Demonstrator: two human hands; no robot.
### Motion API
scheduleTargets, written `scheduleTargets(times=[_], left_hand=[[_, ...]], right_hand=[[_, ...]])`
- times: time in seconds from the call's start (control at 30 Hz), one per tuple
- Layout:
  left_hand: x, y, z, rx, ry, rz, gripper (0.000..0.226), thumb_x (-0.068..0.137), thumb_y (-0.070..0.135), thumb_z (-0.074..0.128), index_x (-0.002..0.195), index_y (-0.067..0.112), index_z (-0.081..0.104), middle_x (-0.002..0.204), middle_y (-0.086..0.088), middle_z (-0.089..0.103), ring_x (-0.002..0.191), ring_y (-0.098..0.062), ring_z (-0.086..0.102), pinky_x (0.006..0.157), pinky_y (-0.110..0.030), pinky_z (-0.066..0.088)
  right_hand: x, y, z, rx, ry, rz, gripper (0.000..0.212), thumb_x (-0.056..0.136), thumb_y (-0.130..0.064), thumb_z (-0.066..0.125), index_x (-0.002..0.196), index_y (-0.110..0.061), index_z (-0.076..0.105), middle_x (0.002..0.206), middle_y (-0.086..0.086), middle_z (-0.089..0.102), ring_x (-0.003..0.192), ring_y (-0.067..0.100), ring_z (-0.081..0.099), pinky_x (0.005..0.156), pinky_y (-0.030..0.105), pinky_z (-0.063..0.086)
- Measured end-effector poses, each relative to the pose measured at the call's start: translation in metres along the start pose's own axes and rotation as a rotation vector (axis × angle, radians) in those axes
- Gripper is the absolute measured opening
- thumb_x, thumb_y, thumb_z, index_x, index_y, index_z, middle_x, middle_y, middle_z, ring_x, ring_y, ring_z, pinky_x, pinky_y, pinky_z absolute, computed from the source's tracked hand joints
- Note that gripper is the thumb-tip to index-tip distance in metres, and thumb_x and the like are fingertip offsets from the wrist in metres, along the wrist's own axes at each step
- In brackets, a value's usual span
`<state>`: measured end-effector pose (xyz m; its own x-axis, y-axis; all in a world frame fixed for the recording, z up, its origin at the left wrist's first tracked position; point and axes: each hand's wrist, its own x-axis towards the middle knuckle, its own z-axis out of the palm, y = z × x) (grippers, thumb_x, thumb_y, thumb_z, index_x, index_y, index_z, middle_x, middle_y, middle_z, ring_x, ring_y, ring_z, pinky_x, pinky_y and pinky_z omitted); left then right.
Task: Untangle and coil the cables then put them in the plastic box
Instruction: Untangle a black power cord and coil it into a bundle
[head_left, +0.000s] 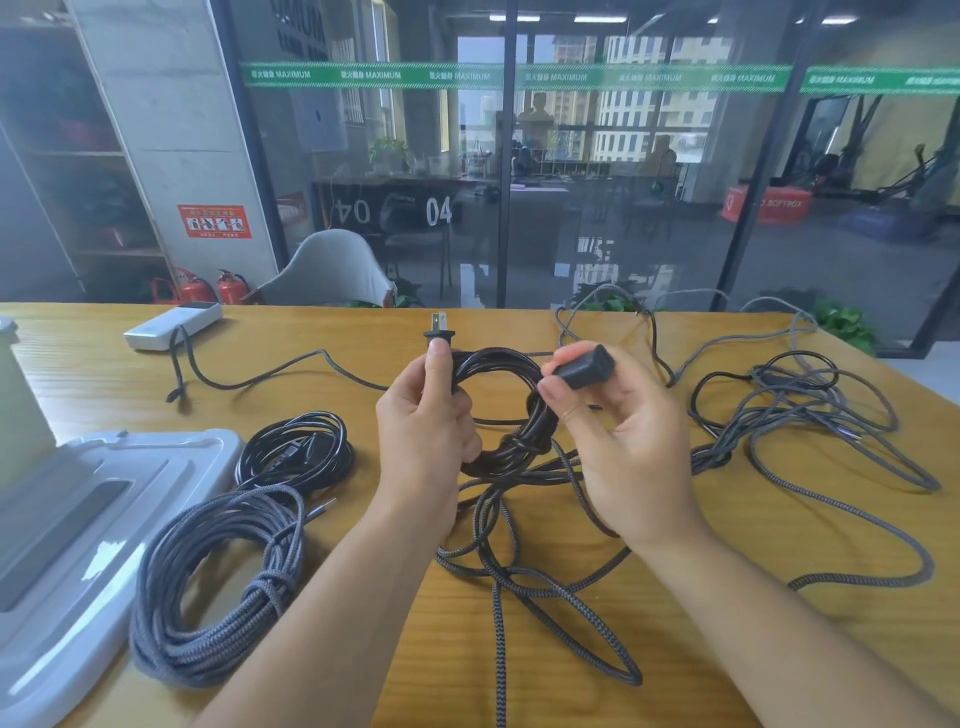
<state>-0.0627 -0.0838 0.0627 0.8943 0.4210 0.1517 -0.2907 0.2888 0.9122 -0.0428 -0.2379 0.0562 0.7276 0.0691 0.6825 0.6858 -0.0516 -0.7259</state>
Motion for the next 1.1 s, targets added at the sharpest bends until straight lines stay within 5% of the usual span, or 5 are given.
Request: scheduleTargets(times=[0.27, 0.43, 0.63, 0.9, 1.1], left_hand=[[-0.004, 0.005, 0.004, -0.134, -0.128, -0.055, 0.033, 0.110, 0.042, 0.046, 0.084, 0.020, 0.042, 0.062, 0.003, 0.027, 0.056, -0.015, 0.015, 0.045, -0.025, 0.021], [-0.006, 0.001, 0.006, -0.170, -0.131, -0.087, 0.034, 0.111, 0.039, 0.044, 0.084, 0.020, 0.042, 0.061, 0.002, 0.029, 0.050, -0.013, 0.018, 0.042, -0.023, 0.024], [-0.009, 0.000, 0.008, -0.174, -0.128, -0.078, 0.034, 0.111, 0.038, 0.045, 0.085, 0.017, 0.044, 0.061, 0.001, 0.030, 0.048, -0.013, 0.019, 0.042, -0.024, 0.022], [-0.008, 0.000, 0.007, -0.180, -0.104, -0.053, 0.031, 0.111, 0.036, 0.045, 0.088, 0.016, 0.046, 0.061, -0.001, 0.030, 0.047, -0.014, 0.019, 0.044, -0.026, 0.022], [-0.002, 0.002, 0.002, -0.116, -0.137, -0.045, 0.027, 0.110, 0.029, 0.048, 0.108, 0.012, 0.069, 0.078, -0.004, 0.065, 0.069, -0.020, 0.064, 0.073, -0.035, 0.057]], right_hand=[[0.014, 0.000, -0.010, 0.252, 0.091, 0.138, 0.039, 0.093, -0.025, 0.071, 0.129, -0.013, 0.060, 0.101, 0.013, 0.076, 0.100, 0.024, 0.074, 0.093, 0.048, 0.061], [0.010, 0.016, -0.009, -0.004, 0.111, 0.129, 0.052, 0.101, -0.032, 0.066, 0.150, -0.028, 0.047, 0.088, 0.004, 0.079, 0.087, 0.020, 0.078, 0.083, 0.044, 0.063], [0.004, 0.030, -0.003, -0.201, 0.163, 0.114, 0.027, 0.108, -0.030, 0.055, 0.125, -0.023, 0.075, 0.085, -0.007, 0.077, 0.079, 0.011, 0.075, 0.073, 0.040, 0.065], [-0.003, 0.025, 0.007, -0.291, -0.105, 0.225, 0.057, 0.101, -0.050, 0.060, 0.153, -0.037, 0.041, 0.099, -0.005, 0.075, 0.070, 0.012, 0.066, 0.072, 0.038, 0.057], [0.004, 0.025, -0.007, -0.469, 0.002, 0.032, 0.045, 0.105, -0.050, 0.053, 0.145, -0.031, 0.048, 0.084, -0.005, 0.074, 0.079, 0.007, 0.066, 0.081, 0.039, 0.052]])
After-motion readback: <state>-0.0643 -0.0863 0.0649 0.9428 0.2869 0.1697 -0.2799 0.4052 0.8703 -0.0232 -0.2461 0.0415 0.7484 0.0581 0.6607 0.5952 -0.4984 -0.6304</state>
